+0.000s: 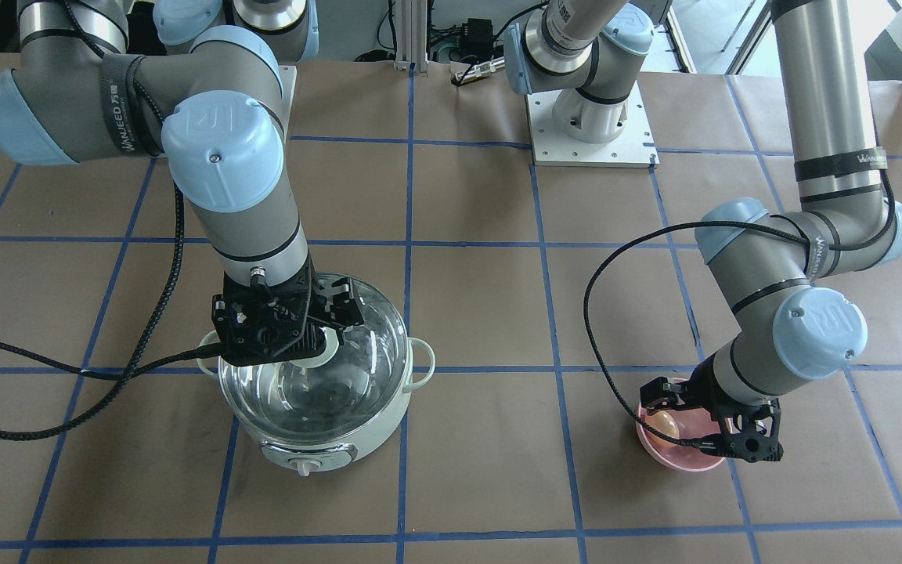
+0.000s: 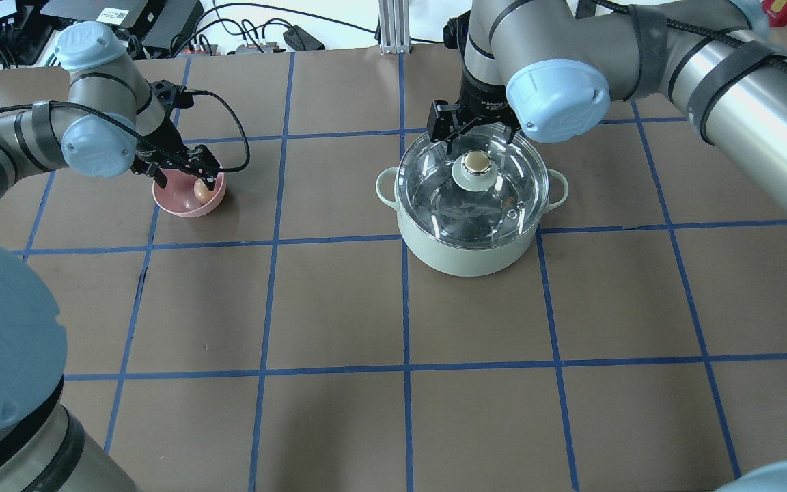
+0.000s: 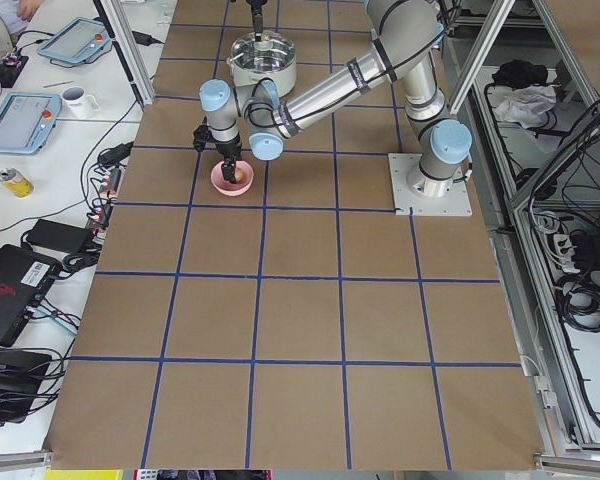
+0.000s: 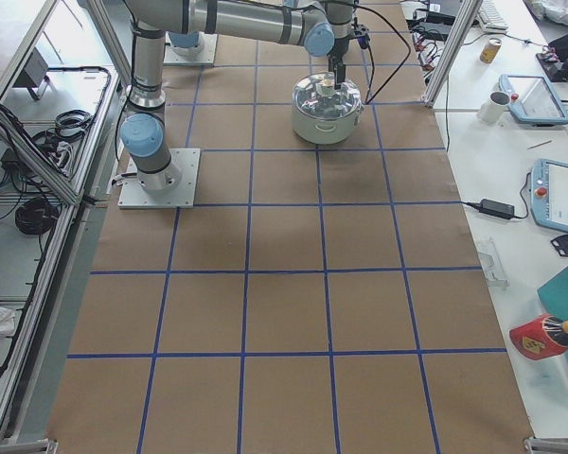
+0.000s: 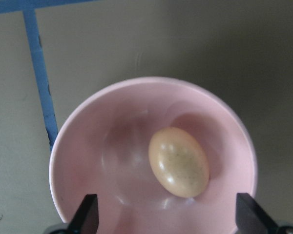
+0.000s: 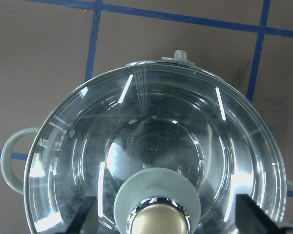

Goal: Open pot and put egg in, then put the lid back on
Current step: 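Grasp the glass lid knob with the right gripper while the left gripper grasps the egg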

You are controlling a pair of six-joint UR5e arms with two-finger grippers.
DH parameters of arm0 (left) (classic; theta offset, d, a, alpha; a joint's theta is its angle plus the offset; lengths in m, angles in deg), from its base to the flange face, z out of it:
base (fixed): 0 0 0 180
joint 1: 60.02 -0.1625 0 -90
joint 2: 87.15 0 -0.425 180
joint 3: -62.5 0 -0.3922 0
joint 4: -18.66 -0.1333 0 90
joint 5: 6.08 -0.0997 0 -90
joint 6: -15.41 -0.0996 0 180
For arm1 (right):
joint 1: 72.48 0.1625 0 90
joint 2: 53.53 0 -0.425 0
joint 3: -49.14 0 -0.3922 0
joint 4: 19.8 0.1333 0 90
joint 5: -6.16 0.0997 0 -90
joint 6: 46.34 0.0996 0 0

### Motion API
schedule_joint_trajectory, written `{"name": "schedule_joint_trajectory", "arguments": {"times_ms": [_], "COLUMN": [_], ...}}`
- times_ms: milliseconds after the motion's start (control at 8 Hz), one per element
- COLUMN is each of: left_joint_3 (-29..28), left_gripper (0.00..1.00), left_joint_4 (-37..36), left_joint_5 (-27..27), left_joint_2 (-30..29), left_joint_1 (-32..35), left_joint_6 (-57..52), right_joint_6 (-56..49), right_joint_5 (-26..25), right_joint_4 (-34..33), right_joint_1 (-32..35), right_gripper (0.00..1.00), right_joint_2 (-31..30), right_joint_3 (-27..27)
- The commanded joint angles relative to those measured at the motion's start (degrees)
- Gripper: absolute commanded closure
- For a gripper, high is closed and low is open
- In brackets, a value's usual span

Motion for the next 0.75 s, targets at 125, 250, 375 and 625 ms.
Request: {"name": "schedule_joint_trajectory", "arguments": {"times_ms": [125, 250, 375, 625], "left_joint_3": [0.01, 0.01, 0.01, 0.01], "left_gripper": [0.00, 0.00, 0.00, 0.00], "left_joint_4": [-0.11, -0.11, -0.46, -1.86], "left_joint_5": [-0.20, -0.20, -0.28, -1.43], "left_joint_2": [-1.74, -1.83, -2.18, -3.50], "left_joint_1": [0.00, 0.00, 0.00, 0.00], "left_joint_6": [-0.30, -0.30, -0.30, -0.30], "right_joint_6": [0.74, 0.83, 0.74, 0.74], "right_joint_5": [0.13, 0.13, 0.13, 0.13], "right_joint_4": [0.10, 0.10, 0.28, 0.98], "right_joint_1": [-0.22, -0.22, -0.22, -0.22], "right_gripper": [0.00, 0.04, 0.06, 0.06], "right_joint_2": [1.41, 1.68, 1.68, 1.68], "right_joint_3": [0.17, 0.09, 0.17, 0.52]}}
